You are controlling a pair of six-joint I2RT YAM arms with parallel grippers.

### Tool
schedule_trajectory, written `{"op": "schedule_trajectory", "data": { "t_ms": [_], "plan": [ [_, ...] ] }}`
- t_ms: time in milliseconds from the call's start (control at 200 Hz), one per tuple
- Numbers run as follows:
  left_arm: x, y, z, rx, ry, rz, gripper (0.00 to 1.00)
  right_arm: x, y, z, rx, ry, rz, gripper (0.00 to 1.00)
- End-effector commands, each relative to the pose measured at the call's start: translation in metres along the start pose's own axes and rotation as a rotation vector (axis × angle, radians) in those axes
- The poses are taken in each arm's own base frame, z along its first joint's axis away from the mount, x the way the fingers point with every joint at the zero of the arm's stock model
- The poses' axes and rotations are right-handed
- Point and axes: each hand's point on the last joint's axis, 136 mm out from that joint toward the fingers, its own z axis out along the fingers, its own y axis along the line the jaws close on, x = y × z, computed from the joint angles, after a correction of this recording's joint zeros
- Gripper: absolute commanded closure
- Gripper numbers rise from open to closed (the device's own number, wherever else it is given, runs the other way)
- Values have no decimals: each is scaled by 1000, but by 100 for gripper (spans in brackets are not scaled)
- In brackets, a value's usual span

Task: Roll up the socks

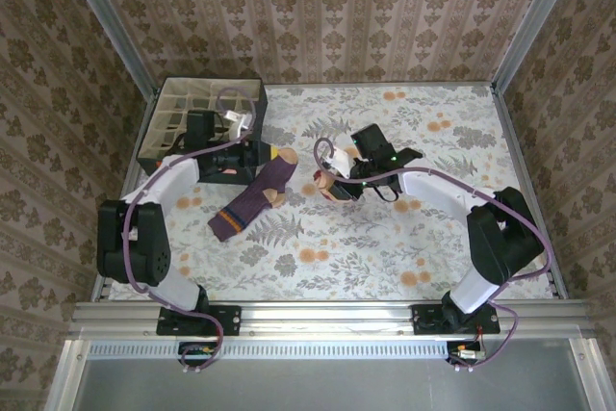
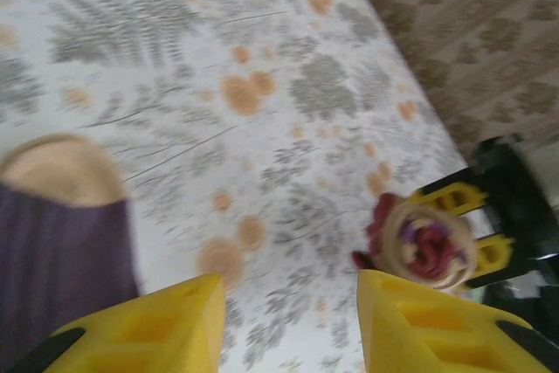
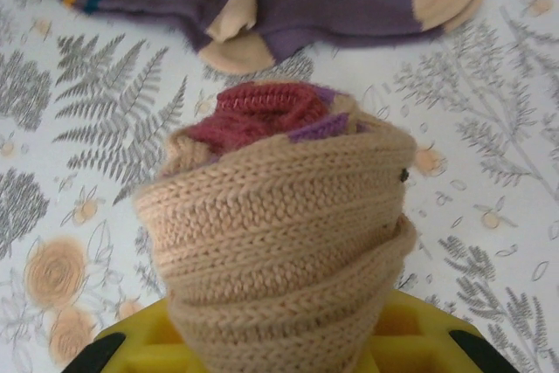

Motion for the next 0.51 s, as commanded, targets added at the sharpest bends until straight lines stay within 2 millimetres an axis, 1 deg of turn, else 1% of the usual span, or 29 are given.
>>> {"op": "schedule_trajectory", "data": {
  "t_ms": [0,85,140,145,185,335,345,360,380,425,470,500],
  "plan": [
    [7,29,-22,-164,31,2,60,-49,-21,-14,121,-135,5,100],
    [5,43,-30,-220,47,-8,63,-70,-32,-8,194,-153,-20,100],
    [2,49,-34,-242,47,-15,65,-84,-37,-1,220,-171,-27,100],
    [2,50,-35,-245,46,-17,65,-89,-38,-3,225,-182,-30,100],
    [-2,55,-39,-262,33,-26,67,-104,-41,0,234,-213,-31,100],
    [-12,71,-54,-307,-16,-50,69,-153,-46,30,230,-285,-42,100],
    [-13,72,-55,-312,-17,-50,69,-159,-46,29,232,-298,-46,100],
    [-14,75,-57,-321,-20,-51,69,-161,-46,35,228,-297,-47,100],
    [-15,78,-60,-333,-25,-54,70,-169,-47,37,230,-310,-51,100],
    [-17,86,-64,-358,-32,-59,71,-179,-49,48,228,-319,-47,100],
    [-18,94,-67,-379,-30,-61,72,-193,-50,55,227,-339,-43,100],
    [-18,98,-66,-383,-21,-63,72,-198,-53,60,228,-347,-33,100]
  ]
}}
